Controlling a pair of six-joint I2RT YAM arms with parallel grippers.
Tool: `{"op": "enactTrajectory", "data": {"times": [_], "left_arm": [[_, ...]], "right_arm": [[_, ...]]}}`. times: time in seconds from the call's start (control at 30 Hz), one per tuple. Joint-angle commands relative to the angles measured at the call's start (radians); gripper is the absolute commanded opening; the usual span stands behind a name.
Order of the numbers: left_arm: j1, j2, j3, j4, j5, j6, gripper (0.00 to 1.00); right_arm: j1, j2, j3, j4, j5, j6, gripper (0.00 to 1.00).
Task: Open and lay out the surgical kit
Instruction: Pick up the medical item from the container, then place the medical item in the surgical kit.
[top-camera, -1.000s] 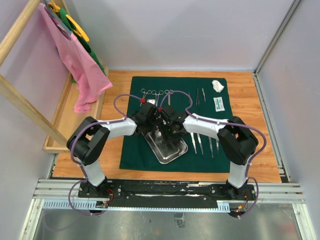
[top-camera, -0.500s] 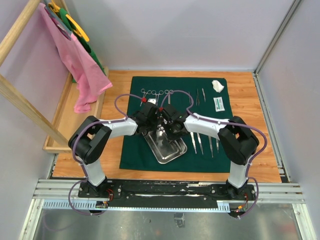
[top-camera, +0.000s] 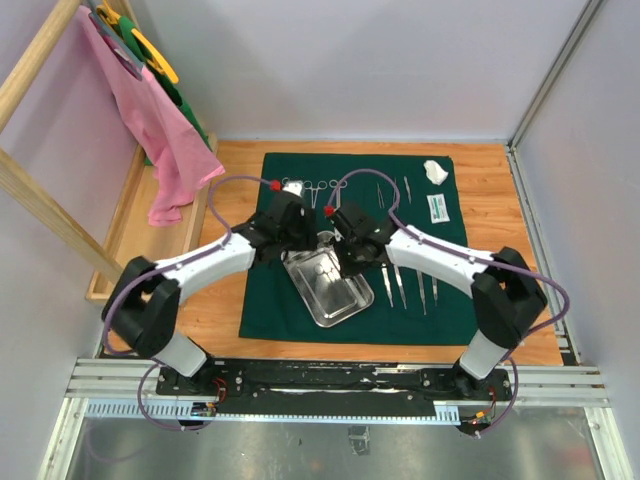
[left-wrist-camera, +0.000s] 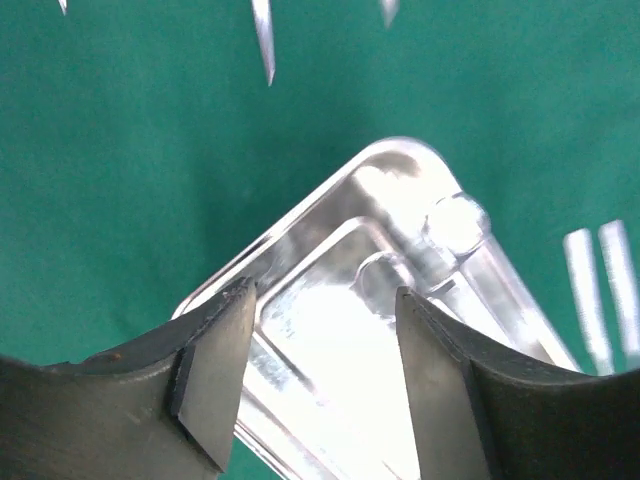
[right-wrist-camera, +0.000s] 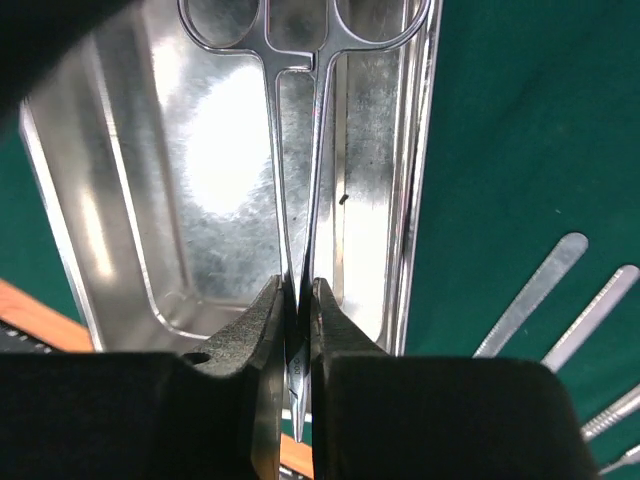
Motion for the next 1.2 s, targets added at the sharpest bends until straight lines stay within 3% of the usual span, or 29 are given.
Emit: {"op": "enactTrajectory", "data": {"times": [0.0,0.1,0.23,0.47,0.77,1.17], "left_arm": [[0.045,-0.132,0.16,-0.06,0.021,0.04,0.64],[0.069,-0.173,0.212,-0.102,0.008,0.05,0.65],[0.104,-0.24,0.148,-0.096,0.017,0.026,0.69],[0.151,-0.279,0.008,-0.056,0.048,0.004,0.69],[0.237,-0.216,0.024,-0.03,0.108,0.024,0.69],[0.287,-0.146,0.03,0.008,0.15,0.035,0.69]], "right_arm": [[-0.007,-0.104,0.064,-0.072,0.021,-0.01,0.01],[-0.026,-0.123,0.098,-0.081,0.053,-0.016,0.01],[-0.116,-0.049,0.193,-0.077,0.061,-0.03,0.01],[-0.282,0.214,0.471,-0.051,0.083,-0.062,0.01],[-0.385,0.54,0.797,-0.059,0.06,-0.046,0.01],[-0.42,0.672,0.837,-0.012,0.082,0.041,0.01]]}}
